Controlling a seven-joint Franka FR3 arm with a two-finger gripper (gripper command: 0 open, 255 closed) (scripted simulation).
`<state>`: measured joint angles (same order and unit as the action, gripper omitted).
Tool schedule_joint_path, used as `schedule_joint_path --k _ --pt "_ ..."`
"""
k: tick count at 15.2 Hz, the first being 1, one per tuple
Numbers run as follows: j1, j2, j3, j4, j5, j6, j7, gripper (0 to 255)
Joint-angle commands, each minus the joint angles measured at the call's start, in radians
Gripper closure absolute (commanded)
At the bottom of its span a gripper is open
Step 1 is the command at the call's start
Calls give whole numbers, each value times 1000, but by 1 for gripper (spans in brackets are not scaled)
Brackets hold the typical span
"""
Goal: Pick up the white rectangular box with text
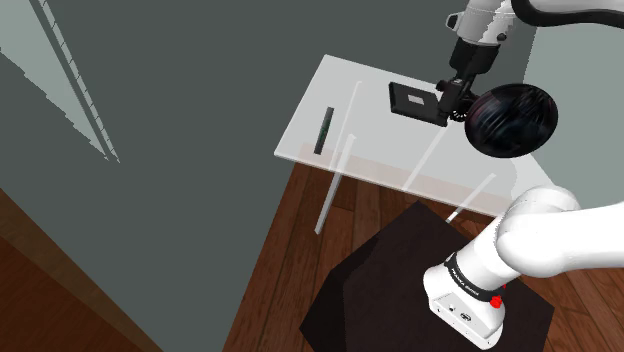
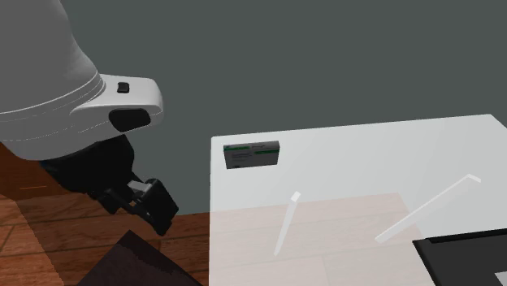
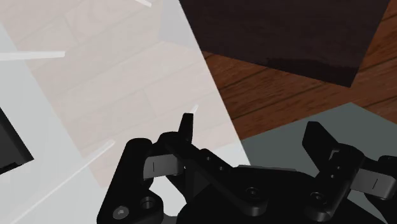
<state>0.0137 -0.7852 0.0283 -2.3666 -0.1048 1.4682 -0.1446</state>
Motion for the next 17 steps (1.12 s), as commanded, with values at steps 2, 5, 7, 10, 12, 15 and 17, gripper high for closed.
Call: schedule_joint_path --k 2,5,7,10,12,15,17 --pt "-7 25 13 -3 17 28 43 0" --pt "-29 108 49 -3 62 114 167 0" --pt "-44 169 71 5 87 171 247 0" --pt "-65 267 100 27 117 255 364 0" --pt "-80 335 117 49 132 309 439 0" --pt "-101 441 136 91 147 384 549 0" --pt "-114 512 146 125 153 431 620 0"
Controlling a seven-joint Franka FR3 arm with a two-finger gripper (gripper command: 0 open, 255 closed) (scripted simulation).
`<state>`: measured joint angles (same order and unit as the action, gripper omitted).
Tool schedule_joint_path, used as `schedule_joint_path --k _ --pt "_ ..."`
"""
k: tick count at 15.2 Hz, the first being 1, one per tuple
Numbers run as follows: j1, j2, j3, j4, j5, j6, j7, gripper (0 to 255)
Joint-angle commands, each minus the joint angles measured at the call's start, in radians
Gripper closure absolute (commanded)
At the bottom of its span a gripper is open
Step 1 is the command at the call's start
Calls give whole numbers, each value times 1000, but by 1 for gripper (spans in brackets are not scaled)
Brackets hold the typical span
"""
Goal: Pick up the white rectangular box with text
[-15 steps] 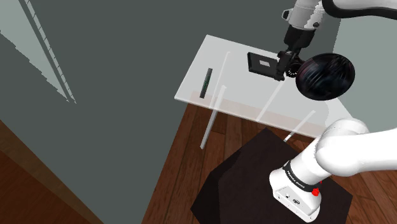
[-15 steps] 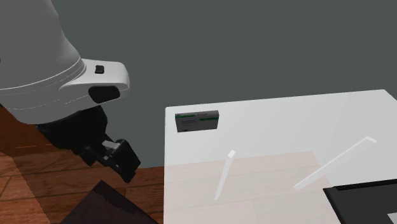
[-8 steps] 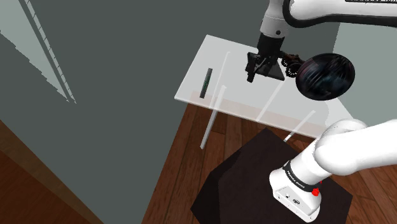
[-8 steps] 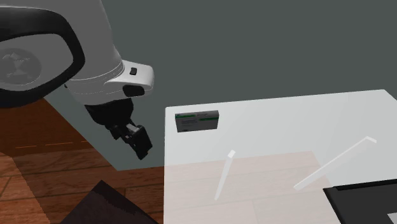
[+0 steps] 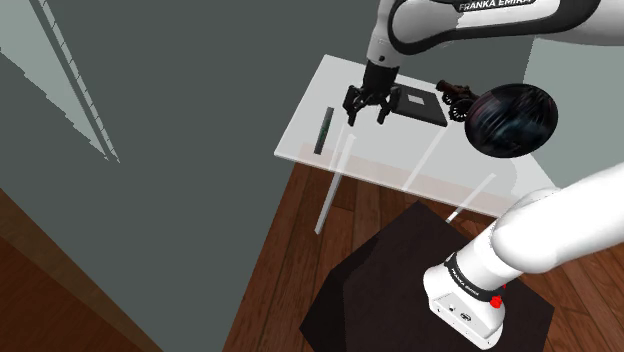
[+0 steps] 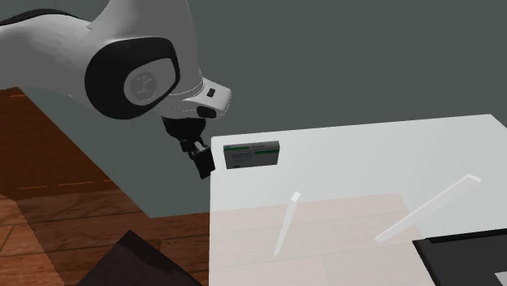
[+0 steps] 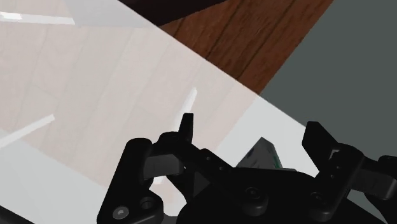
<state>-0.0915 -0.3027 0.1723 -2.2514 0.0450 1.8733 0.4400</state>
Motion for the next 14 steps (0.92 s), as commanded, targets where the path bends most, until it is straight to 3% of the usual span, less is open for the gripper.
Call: schedule_joint_path --k 1,14 --pt "-15 65 6 28 4 48 71 0" --pt "-57 481 -17 303 -4 253 447 0"
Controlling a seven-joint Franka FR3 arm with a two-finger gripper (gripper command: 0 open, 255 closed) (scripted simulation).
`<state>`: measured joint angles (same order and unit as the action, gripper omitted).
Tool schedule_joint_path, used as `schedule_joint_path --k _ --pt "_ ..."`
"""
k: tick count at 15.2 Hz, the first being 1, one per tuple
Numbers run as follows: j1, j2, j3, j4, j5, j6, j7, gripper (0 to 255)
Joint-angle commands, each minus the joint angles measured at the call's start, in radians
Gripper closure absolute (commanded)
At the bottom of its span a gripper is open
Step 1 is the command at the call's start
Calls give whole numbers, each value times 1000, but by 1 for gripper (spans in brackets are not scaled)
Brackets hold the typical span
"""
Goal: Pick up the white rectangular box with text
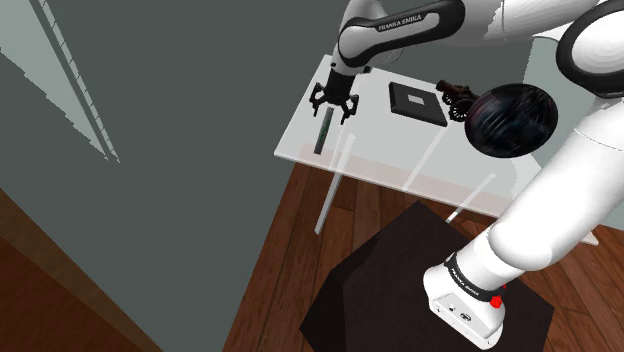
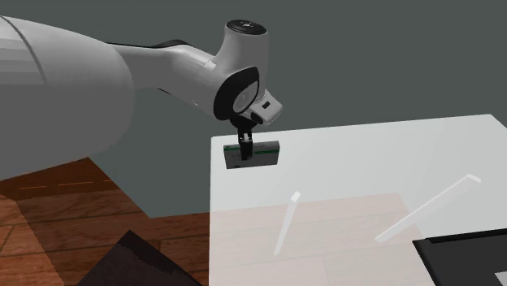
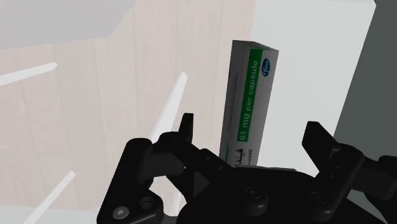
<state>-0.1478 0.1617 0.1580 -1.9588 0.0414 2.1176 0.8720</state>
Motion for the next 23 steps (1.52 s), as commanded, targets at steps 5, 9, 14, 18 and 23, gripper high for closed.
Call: schedule_joint_path --k 5,9,14,18,23 --pt "1 46 -3 -21 -4 70 15 0" --pt "2 58 -4 -27 -5 88 15 255" --pt "1 57 -4 -30 -5 90 14 255" --pt "2 56 -4 -30 -5 89 15 255" --pt "0 25 -3 0 -1 28 15 255"
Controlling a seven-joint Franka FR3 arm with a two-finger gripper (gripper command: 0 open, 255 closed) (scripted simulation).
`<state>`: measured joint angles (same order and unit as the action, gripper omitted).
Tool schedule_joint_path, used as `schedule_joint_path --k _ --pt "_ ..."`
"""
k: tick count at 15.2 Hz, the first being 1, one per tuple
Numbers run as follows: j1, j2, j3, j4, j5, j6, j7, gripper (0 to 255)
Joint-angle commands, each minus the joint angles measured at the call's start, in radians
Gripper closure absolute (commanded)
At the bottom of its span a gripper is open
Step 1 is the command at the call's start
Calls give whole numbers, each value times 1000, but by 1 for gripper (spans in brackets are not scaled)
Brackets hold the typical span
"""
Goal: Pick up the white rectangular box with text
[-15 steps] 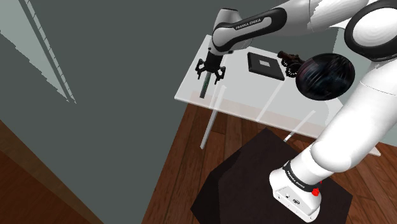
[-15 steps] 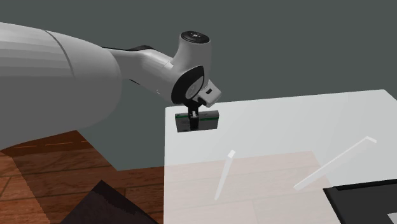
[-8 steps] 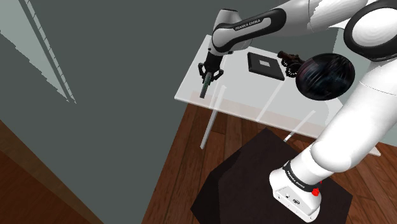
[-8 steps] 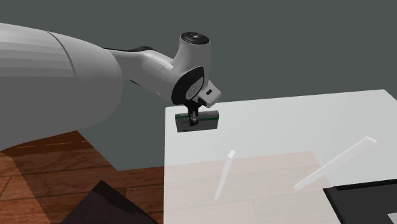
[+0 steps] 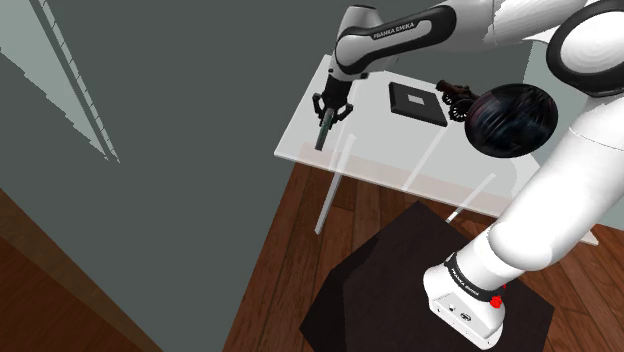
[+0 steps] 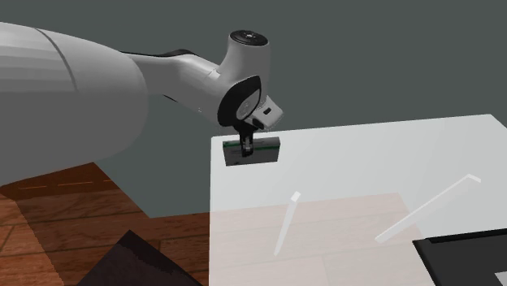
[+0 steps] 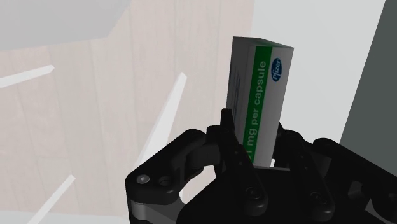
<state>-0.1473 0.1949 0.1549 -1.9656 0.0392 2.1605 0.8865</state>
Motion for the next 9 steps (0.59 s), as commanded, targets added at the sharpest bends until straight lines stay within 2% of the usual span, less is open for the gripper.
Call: schedule_joint_path --k 1,9 --pt "-1 -14 0 13 2 -27 0 255" --pt "-2 -53 1 74 6 -126 2 255"
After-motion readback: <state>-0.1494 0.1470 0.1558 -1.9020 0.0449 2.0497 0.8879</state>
